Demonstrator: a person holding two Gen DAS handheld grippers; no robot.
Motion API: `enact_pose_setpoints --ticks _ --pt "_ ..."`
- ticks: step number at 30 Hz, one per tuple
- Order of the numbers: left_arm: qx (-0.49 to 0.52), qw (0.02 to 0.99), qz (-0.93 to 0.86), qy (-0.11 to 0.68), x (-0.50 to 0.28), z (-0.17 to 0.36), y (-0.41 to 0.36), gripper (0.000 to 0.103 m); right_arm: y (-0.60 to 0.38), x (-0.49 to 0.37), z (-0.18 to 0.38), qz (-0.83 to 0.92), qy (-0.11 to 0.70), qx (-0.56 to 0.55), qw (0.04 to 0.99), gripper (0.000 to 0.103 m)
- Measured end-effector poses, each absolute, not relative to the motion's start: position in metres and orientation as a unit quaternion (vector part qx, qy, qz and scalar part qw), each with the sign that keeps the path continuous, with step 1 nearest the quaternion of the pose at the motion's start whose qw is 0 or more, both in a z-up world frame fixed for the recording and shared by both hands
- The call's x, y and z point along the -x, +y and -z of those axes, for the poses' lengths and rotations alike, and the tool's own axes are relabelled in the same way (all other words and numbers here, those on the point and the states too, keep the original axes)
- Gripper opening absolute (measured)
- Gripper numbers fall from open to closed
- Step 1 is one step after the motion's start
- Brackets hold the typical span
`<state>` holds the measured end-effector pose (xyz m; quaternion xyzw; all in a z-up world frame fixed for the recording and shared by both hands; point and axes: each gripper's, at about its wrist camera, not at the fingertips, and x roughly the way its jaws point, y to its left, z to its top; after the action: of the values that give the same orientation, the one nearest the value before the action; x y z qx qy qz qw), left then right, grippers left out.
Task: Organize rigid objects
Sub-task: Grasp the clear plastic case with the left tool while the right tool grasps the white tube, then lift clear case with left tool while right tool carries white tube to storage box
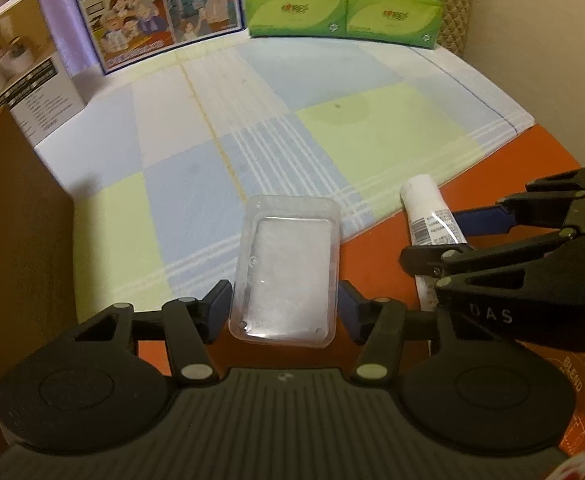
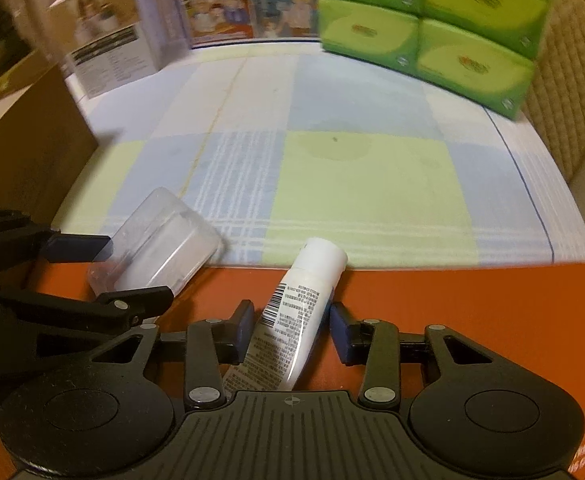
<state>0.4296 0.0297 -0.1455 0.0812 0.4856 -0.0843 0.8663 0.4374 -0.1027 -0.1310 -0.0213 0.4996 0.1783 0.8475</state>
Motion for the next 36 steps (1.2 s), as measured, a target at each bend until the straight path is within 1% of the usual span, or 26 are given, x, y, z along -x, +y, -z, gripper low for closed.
enact_pose_setpoints --ticks 7,14,20,28,30,36 --pt "-0.058 0.864 0.046 0.499 -0.391 0.144 0.033 0.052 -0.094 -0.414 0.132 -0.250 0.486 0.072 0.834 0.037" --pt "-0.048 0.863 0.019 0.502 -0.330 0.140 0.032 0.052 -0.093 -0.365 0.133 -0.352 0.466 0.122 0.803 0.037" --pt "-0.024 0.854 0.006 0.519 -0.297 0.136 0.035 0.052 -0.100 -0.322 0.134 -0.429 0.463 0.145 0.762 0.037" --pt "-0.007 0.855 0.010 0.519 -0.291 0.133 0.036 0.053 -0.103 -0.305 0.135 -0.401 0.480 0.130 0.769 0.038" --pt "-0.003 0.855 0.011 0.519 -0.294 0.134 0.037 0.057 -0.104 -0.304 0.133 -0.391 0.483 0.123 0.774 0.040" --pt "-0.004 0.853 0.011 0.522 -0.307 0.141 0.036 0.056 -0.105 -0.305 0.130 -0.356 0.496 0.093 0.786 0.042"
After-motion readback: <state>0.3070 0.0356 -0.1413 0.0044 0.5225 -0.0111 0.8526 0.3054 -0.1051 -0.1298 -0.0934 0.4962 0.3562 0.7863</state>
